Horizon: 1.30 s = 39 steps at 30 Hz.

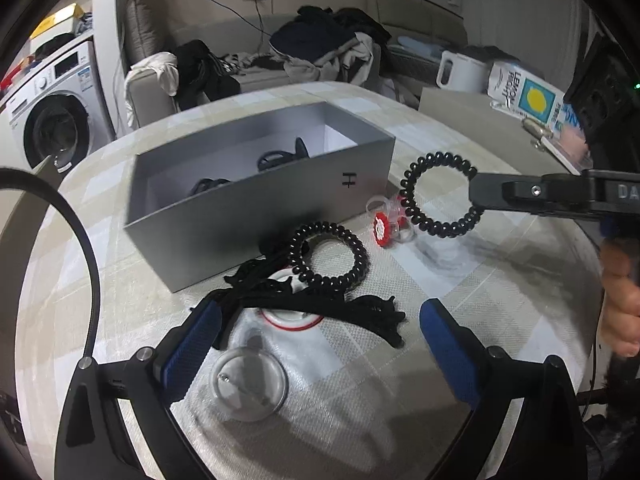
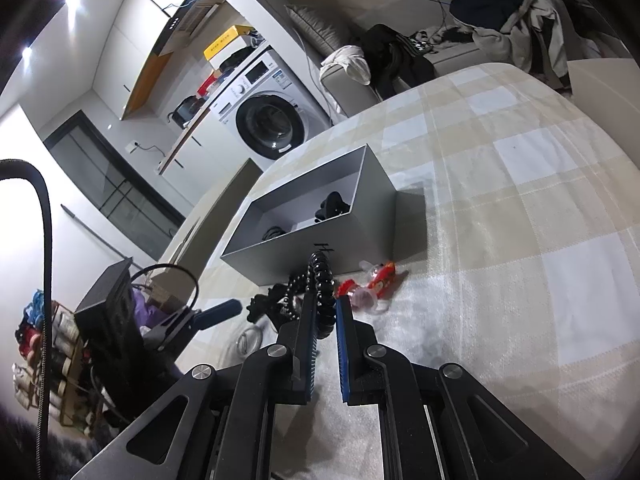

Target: Organize jewelry

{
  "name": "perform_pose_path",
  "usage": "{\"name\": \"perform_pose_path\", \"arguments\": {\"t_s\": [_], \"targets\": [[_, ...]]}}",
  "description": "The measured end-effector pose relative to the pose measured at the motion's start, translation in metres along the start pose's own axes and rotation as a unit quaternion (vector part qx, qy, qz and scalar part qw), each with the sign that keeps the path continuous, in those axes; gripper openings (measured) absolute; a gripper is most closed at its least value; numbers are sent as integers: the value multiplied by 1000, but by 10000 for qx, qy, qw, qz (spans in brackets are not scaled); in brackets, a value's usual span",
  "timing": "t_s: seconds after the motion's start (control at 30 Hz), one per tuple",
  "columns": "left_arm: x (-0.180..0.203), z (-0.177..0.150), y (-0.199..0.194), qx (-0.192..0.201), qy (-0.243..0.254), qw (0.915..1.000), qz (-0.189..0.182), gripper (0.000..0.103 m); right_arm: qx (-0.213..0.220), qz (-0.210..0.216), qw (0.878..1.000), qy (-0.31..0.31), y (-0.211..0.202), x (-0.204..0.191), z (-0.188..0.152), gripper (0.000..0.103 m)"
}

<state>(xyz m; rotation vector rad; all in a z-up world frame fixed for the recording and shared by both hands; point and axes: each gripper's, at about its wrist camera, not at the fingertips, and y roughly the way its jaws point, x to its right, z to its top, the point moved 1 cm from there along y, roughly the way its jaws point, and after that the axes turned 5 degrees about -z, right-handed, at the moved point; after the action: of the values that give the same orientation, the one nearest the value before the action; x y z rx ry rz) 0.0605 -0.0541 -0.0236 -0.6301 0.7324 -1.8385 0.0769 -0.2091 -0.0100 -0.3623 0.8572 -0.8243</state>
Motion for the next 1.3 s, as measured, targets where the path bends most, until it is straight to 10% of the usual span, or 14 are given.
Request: {"name": "perform_pose_path", "arguments": {"t_s": [0.47,0.8,1.3], "targets": [[15,0,14,-460,625,9966,264,97,38,1,10000,87,-4,5,0,8],[15,1,8,-307,506,9982,69,31,51,6,9999,110,-6,5,-2,8],[12,-1,-12,81,212,9997,18,15,43,37,9999,93,-5,4,-2,8]]}}
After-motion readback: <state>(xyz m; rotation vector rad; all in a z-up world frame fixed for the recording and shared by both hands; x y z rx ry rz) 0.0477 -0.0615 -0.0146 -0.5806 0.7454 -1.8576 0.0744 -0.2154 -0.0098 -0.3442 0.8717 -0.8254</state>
